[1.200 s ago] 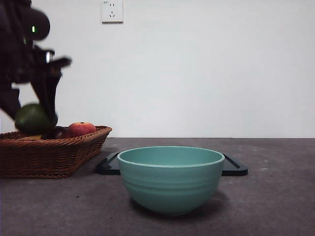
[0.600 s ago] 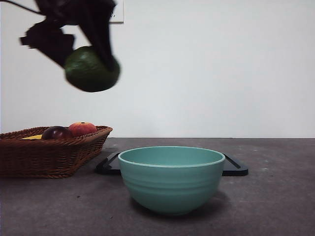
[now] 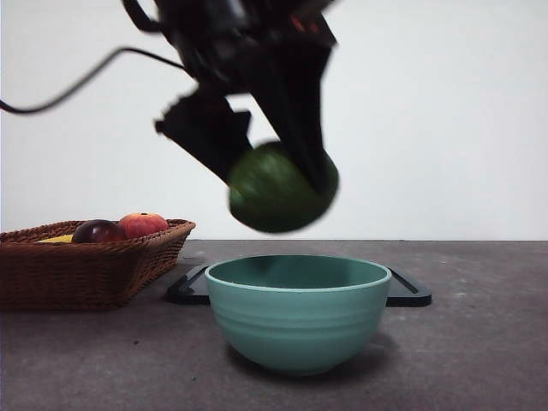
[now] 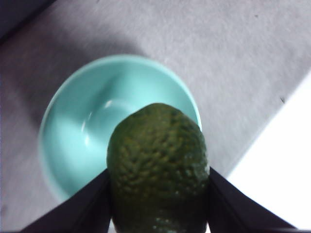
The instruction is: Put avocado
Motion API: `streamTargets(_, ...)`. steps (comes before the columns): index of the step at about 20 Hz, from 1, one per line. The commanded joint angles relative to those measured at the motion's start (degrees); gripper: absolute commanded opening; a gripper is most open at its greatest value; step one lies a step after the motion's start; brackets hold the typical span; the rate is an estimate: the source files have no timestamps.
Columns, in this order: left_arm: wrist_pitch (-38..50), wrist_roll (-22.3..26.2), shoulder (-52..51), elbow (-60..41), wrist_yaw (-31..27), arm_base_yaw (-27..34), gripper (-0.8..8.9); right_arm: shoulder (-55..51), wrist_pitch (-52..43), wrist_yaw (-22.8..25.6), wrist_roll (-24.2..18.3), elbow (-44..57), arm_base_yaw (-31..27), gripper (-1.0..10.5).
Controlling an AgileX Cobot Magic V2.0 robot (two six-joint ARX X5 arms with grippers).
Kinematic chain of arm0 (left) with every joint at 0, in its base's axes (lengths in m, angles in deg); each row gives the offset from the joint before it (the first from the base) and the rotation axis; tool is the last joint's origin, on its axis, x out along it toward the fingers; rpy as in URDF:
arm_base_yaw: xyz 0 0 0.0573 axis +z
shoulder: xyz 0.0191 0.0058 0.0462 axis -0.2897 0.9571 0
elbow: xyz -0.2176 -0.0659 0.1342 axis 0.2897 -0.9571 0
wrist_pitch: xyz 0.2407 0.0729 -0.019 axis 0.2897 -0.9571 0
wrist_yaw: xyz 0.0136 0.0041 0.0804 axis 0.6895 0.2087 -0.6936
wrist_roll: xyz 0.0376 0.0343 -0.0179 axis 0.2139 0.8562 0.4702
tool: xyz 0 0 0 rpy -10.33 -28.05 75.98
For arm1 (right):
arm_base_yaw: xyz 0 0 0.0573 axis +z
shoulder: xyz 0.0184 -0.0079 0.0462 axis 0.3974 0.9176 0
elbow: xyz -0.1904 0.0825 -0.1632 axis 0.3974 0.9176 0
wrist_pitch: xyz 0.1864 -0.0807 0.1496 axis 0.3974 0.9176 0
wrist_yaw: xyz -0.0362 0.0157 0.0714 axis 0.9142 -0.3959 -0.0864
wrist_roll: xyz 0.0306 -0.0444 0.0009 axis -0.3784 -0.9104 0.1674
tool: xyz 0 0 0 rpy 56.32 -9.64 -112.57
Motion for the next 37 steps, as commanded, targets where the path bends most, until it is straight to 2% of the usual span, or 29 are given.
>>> streamTargets(1,2.7,-0.2,3.5,1.4,-0.2,-1.3,1.49,0.1,-0.6,0.0,0.6,-0.8,0.2,6.0)
streamTargets(6,5.4,-0.2,8.5,1.4,-6.2,-2.1,1.49,0.1,-0.6,0.0,0.6,-0.8,0.3,6.0)
streamTargets(16,6.2,0.0,13.6,1.4,-6.1,-2.2,1.55,0.1,-0.6,0.0,0.4,-0.8,0.2,6.0)
streamTargets(17,5.9,0.0,13.6,1.4,-6.1,-2.2,1.72,0.1,-0.6,0.0,0.4,-0.8,0.2,6.0)
streamTargets(20,5.8,0.1,13.0,1.5,-5.9,-2.2,4.16,0.1,-0.6,0.1,0.4,-0.8,0.2,6.0)
streamTargets(22,5.6,0.1,11.9,1.9,-5.9,-2.2,5.09,0.1,-0.6,0.1,0.4,-0.8,0.2,6.0)
streamTargets(27,5.7,0.2,4.6,2.5,-5.9,-2.2,5.0,0.1,-0.6,0.1,0.4,-0.8,0.2,6.0)
streamTargets(35,-0.1,0.6,-17.5,2.5,-6.2,-0.7,5.09,0.1,-0.6,0.1,0.4,-0.8,0.2,6.0)
streamTargets(37,-2.9,1.5,-22.7,2.5,-6.4,0.8,5.69,0.1,-0.6,0.1,0.4,-0.8,0.2,6.0)
